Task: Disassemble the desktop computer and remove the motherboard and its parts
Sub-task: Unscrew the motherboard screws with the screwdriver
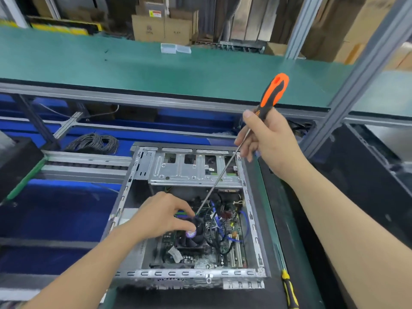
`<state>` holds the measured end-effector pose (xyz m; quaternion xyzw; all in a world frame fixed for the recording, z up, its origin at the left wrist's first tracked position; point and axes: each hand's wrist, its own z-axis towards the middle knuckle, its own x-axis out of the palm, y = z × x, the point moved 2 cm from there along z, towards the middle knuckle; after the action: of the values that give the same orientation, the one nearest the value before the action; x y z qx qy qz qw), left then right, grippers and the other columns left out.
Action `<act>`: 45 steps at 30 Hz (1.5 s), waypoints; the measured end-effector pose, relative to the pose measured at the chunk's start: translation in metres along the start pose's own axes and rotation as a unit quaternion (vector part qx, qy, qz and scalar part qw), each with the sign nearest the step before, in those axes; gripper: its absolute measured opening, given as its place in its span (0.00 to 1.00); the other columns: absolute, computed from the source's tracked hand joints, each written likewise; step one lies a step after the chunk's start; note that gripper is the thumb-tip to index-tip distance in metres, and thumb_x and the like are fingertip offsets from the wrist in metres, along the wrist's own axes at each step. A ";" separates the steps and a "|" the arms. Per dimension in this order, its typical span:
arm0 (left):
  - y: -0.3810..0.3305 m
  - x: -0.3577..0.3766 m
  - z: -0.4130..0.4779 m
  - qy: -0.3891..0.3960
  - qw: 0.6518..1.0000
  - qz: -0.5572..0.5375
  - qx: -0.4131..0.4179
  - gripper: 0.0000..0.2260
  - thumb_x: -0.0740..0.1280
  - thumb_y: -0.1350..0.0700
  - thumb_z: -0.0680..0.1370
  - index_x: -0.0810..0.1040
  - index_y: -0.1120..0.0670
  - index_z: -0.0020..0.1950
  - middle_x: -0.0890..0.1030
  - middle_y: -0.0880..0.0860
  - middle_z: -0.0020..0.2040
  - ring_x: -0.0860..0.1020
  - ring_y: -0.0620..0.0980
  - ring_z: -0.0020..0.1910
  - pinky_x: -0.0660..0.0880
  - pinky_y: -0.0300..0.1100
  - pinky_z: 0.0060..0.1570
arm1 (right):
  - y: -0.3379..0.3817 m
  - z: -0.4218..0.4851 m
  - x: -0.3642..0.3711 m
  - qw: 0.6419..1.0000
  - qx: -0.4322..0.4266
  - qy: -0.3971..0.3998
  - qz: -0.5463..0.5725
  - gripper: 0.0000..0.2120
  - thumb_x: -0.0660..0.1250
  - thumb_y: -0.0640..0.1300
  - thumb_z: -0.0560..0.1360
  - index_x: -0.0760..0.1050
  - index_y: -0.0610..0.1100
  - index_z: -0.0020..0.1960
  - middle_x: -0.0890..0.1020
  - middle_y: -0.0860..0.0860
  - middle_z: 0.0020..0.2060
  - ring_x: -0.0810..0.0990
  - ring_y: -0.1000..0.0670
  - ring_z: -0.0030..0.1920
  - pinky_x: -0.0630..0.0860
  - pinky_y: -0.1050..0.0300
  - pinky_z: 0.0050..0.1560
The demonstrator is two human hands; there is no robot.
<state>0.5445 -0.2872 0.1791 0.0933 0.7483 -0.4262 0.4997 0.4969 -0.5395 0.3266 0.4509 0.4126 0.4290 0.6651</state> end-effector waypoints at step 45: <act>-0.016 0.055 0.079 0.063 0.981 0.182 0.016 0.27 0.68 0.33 0.76 0.73 0.53 0.29 0.75 0.47 0.26 0.75 0.46 0.30 0.68 0.41 0.31 | -0.047 -0.088 0.009 0.955 -0.024 -0.143 -0.257 0.08 0.61 0.53 0.83 0.70 0.50 0.51 0.81 0.46 0.33 0.81 0.44 0.32 0.76 0.44 0.37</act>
<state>0.5613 -0.3710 0.1312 0.2626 0.7419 -0.3333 0.5191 0.4262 -0.5194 0.2583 0.3703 0.4041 0.1846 0.8158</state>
